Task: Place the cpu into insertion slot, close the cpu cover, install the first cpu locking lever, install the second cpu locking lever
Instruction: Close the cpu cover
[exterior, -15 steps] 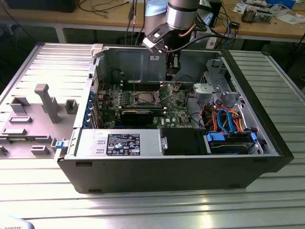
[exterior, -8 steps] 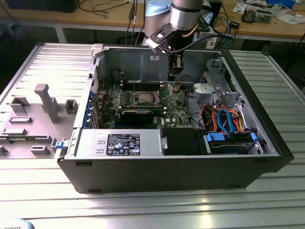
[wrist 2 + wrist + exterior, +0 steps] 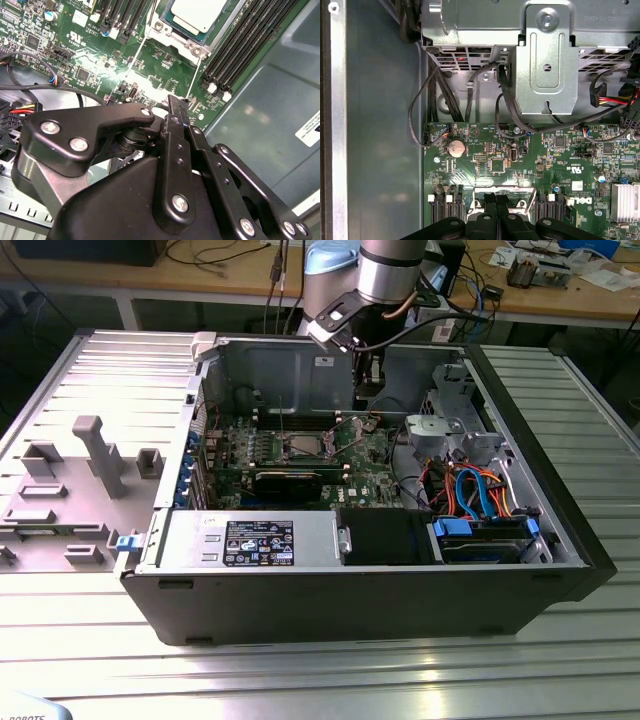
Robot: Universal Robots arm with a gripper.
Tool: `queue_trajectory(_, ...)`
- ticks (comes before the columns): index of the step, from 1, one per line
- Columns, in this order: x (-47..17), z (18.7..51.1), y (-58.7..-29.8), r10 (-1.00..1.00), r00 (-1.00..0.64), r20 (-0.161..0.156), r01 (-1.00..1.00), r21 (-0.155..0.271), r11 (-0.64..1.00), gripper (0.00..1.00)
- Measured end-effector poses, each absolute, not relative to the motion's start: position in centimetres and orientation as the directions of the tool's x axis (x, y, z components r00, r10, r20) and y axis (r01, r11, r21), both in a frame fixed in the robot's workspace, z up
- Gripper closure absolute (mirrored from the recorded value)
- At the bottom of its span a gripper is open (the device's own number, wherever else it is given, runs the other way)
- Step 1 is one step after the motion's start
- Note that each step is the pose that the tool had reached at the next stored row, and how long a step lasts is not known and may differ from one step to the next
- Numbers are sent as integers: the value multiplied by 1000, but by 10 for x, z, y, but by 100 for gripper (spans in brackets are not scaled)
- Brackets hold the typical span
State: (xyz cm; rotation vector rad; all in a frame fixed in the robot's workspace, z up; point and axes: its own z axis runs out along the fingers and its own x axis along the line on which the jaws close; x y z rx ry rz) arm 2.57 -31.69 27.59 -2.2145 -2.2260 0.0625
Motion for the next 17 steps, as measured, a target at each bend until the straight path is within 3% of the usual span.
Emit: queue_trajectory(17, 30, 276, -317, 1000, -5, -27, 1000, -29, 5, 89)
